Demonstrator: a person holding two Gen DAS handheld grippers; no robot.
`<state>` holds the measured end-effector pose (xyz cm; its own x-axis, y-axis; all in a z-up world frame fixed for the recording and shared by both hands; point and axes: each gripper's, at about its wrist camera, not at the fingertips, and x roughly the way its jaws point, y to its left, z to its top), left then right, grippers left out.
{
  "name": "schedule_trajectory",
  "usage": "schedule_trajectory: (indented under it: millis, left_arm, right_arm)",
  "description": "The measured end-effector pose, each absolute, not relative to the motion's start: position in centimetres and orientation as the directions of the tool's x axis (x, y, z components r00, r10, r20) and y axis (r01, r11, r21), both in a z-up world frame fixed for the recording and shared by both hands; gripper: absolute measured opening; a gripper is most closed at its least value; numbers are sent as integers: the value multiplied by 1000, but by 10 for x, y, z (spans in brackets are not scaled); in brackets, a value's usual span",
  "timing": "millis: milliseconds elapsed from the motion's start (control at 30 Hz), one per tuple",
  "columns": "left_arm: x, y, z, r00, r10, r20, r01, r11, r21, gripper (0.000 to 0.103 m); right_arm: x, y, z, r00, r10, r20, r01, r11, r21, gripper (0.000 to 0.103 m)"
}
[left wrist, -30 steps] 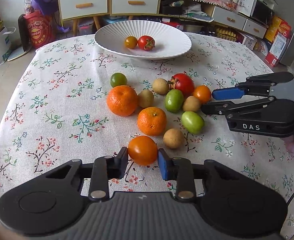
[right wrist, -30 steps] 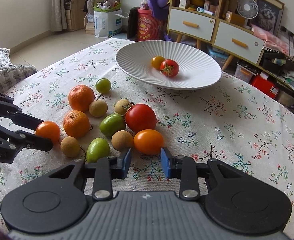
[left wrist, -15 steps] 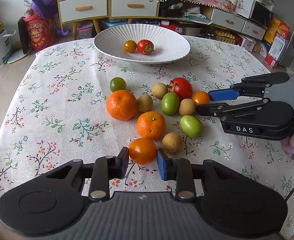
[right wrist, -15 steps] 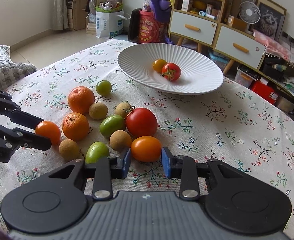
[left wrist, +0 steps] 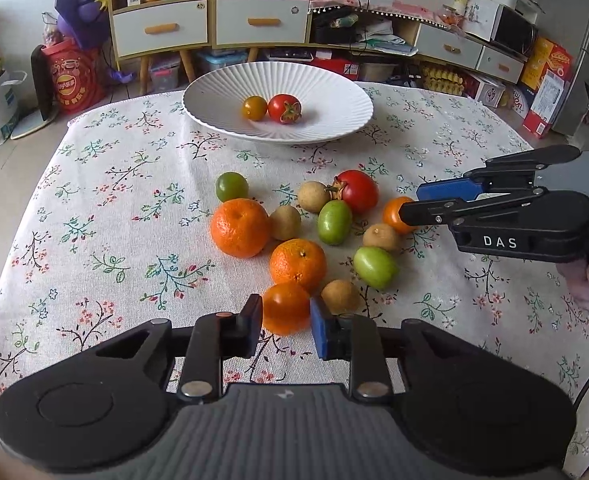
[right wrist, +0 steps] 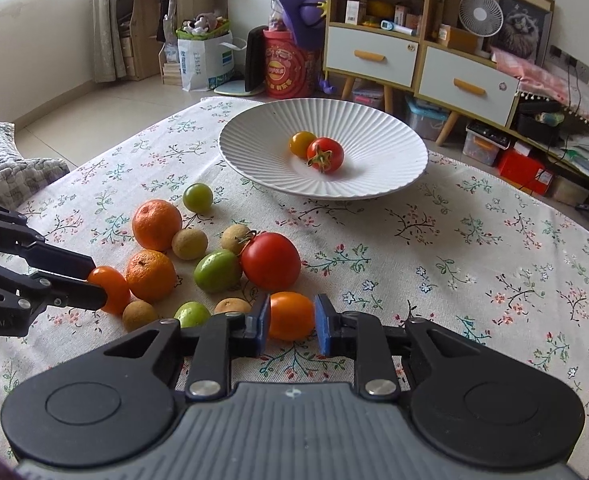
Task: Organize fruits
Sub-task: 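Carry both orange tomatoes into the white bowl and open both grippers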
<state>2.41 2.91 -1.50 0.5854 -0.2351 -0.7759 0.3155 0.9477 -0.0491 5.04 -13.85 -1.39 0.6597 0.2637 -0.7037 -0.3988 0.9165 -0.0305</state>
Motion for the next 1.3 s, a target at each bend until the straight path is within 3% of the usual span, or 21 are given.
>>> schedule_trajectory:
  millis: [300, 633, 1300]
  left_arm:
    - [31, 25, -25, 569, -196, -798, 307, 951, -15, 25]
    - [35, 27, -24, 577, -206, -790, 297, 954, -31, 24]
    - [59, 7, 19, 684, -226, -693, 306, 952, -9, 24]
  right_arm:
    - [52, -133, -21, 654, 265, -708, -413, 910, -42, 30]
    - [56, -131, -27, 601, 282, -747, -425, 905, 0, 28]
    - [76, -137, 28, 717, 311, -624, -400, 917, -2, 27]
